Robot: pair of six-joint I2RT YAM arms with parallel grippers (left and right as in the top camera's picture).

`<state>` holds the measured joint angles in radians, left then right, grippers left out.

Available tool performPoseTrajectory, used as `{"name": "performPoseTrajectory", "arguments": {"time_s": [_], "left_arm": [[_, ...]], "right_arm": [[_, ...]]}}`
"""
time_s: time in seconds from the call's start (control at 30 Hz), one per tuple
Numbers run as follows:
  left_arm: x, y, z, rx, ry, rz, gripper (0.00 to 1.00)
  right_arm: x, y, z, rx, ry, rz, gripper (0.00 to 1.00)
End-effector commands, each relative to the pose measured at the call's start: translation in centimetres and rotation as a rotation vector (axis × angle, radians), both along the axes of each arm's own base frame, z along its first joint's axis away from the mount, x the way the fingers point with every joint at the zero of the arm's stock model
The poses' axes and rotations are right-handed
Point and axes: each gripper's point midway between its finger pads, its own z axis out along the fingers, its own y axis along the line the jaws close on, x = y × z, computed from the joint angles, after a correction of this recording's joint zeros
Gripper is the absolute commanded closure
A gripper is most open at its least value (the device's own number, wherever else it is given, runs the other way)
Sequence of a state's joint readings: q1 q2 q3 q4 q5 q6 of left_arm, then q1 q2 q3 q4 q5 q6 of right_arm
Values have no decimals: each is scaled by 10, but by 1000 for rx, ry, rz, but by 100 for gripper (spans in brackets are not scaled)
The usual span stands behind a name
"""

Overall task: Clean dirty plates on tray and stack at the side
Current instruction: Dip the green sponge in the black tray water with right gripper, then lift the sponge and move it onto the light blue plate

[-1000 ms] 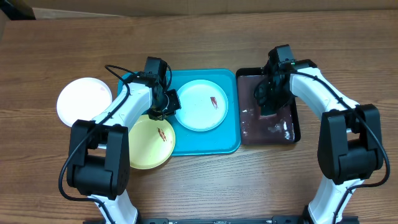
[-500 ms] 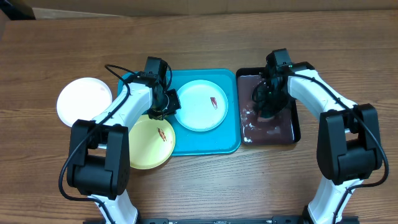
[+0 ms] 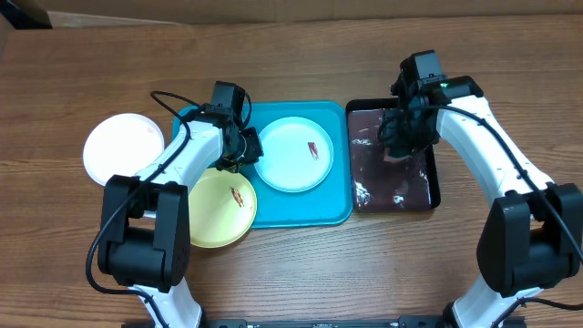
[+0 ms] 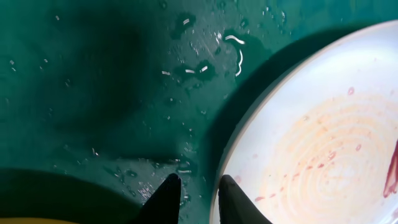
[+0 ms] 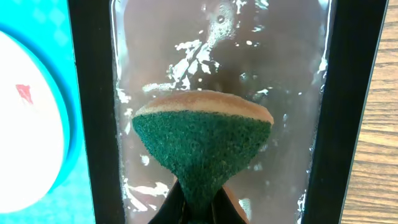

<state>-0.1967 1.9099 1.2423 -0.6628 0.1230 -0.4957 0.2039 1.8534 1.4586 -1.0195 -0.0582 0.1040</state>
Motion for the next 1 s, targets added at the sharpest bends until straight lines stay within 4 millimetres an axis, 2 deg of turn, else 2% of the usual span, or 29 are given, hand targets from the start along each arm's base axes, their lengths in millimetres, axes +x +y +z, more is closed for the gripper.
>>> {"name": "performPoseTrajectory", "arguments": {"time_s": [0.0, 0.17, 0.33, 0.5, 0.77, 0.97], "left_arm": [[1, 7, -3, 54, -12, 5, 79], [0, 7, -3, 53, -11, 5, 92], [-2, 7, -4, 52, -1, 4, 92], [-7, 8, -5, 55, 17, 3, 86], [-8, 8, -6, 56, 21, 3, 95], [-12, 8, -8, 57, 33, 2, 96]], "right_arm": [[3, 3, 8, -10, -26, 8, 96], [1, 2, 8, -11, -16, 9, 96], [-1, 3, 8, -9, -11, 9, 96], [-3, 4, 6, -12, -2, 14, 96], [-9, 6, -13, -18, 2, 24, 96], [-5, 7, -14, -17, -15, 23, 96]]}}
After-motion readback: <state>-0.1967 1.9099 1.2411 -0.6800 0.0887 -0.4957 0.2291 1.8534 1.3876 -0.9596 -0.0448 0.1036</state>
